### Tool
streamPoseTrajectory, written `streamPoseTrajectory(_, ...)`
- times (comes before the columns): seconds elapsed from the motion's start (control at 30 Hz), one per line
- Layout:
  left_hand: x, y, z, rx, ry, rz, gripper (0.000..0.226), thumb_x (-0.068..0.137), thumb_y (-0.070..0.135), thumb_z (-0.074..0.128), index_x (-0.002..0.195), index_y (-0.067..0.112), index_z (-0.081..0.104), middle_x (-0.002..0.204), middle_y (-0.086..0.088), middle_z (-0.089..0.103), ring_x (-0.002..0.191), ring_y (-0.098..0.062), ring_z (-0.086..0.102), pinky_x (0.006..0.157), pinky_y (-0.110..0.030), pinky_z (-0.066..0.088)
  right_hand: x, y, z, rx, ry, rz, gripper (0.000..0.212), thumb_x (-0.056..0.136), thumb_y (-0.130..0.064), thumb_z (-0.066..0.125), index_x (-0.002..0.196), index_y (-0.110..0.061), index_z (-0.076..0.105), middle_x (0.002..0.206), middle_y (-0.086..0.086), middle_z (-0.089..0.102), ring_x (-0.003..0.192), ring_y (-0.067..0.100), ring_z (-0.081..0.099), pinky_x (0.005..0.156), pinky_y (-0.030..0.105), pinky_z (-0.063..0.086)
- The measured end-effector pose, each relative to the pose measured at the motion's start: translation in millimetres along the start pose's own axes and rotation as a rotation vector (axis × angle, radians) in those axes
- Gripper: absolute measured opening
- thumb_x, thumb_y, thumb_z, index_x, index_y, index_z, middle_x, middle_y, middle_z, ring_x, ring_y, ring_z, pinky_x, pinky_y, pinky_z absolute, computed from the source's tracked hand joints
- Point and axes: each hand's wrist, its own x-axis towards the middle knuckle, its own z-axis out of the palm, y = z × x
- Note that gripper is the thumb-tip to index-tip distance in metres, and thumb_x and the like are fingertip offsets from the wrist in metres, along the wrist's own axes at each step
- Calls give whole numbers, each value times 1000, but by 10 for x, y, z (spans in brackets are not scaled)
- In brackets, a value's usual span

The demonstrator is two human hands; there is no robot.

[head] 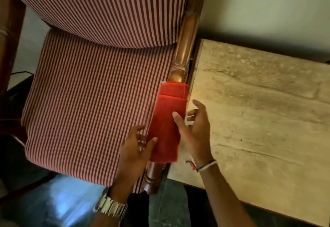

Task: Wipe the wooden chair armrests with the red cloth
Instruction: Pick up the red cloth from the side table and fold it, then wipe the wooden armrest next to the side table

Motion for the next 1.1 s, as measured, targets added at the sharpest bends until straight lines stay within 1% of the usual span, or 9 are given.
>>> streamPoseTrajectory(0.13, 210, -287, -314, 66, 25, 94, 78, 83, 73, 52, 146, 28, 40, 127, -1, 61, 115, -18, 62, 92, -42, 58, -200, -22, 126, -240, 384, -320, 67, 98, -44, 65, 153, -20, 37, 149, 3, 46, 136, 15, 45, 110, 33, 42)
streamPoseTrajectory(0.23, 561, -498, -442, 268, 118, 334, 64, 96, 64, 39, 147, 24, 40, 144, -4, 53, 128, -12, 48, 98, -36, 46, -339, -80, 457, -397, 263, -320, 74, 102, -51, 51, 163, -24, 19, 173, 3, 19, 158, 17, 21, 125, 37, 23)
streamPoseTrajectory(0.33, 1224, -712, -370, 618, 87, 550, 65, 102, 51, 29, 157, 17, 33, 166, -16, 31, 153, -30, 30, 123, -50, 29, -318, -33, 923, -537, 198, -227, 79, 104, -54, 37, 166, -26, -1, 176, 7, -10, 163, 22, -5, 131, 45, 14)
streamPoseTrajectory(0.5, 2090, -1342, -123, 814, 108, 812, 61, 105, 43, 30, 157, 9, 33, 167, -21, 23, 156, -35, 21, 127, -54, 23, 25, 40, 1150, -712, 438, -245, 67, 108, -42, 37, 166, -20, 12, 174, 17, 8, 158, 38, 23, 112, 55, 50)
streamPoseTrajectory(0.63, 2209, -1495, -25, 783, 218, 906, 62, 105, 42, 35, 158, 11, 30, 168, -19, 24, 158, -30, 18, 130, -44, 11, 841, -284, 912, -761, 444, -337, 66, 110, -41, 39, 167, -24, 10, 174, 20, 5, 159, 36, 20, 114, 36, 42)
streamPoseTrajectory(0.73, 2214, -1483, -32, 762, 236, 912, 61, 105, 41, 36, 157, 10, 33, 167, -20, 26, 158, -30, 21, 130, -42, 10, 1324, -596, 814, -764, 460, -328, 66, 109, -39, 38, 167, -24, 9, 174, 20, 2, 161, 35, 14, 117, 36, 43)
streamPoseTrajectory(0.83, 2182, -1495, -23, 792, 243, 901, 61, 105, 41, 34, 157, 9, 33, 167, -20, 25, 158, -31, 20, 130, -45, 13, 864, -371, 913, -782, 455, -328, 67, 109, -38, 40, 167, -28, 7, 175, 17, 0, 161, 34, 15, 115, 43, 49)
streamPoseTrajectory(0.97, 2187, -1496, -51, 814, 235, 903, 62, 106, 43, 29, 157, 8, 33, 167, -21, 26, 157, -32, 23, 128, -50, 22, -543, 238, 1219, -787, 357, -194, 72, 106, -40, 42, 166, -33, 3, 174, 15, 9, 151, 39, 39, 91, 52, 64)
streamPoseTrajectory(1.1, 2197, -1500, -37, 810, 261, 923, 62, 107, 43, 26, 158, 9, 28, 167, -22, 24, 157, -33, 22, 127, -52, 24, -309, 157, 1186, -775, 360, -160, 75, 102, -41, 45, 167, -27, 9, 170, 21, 15, 146, 41, 44, 88, 50, 65)
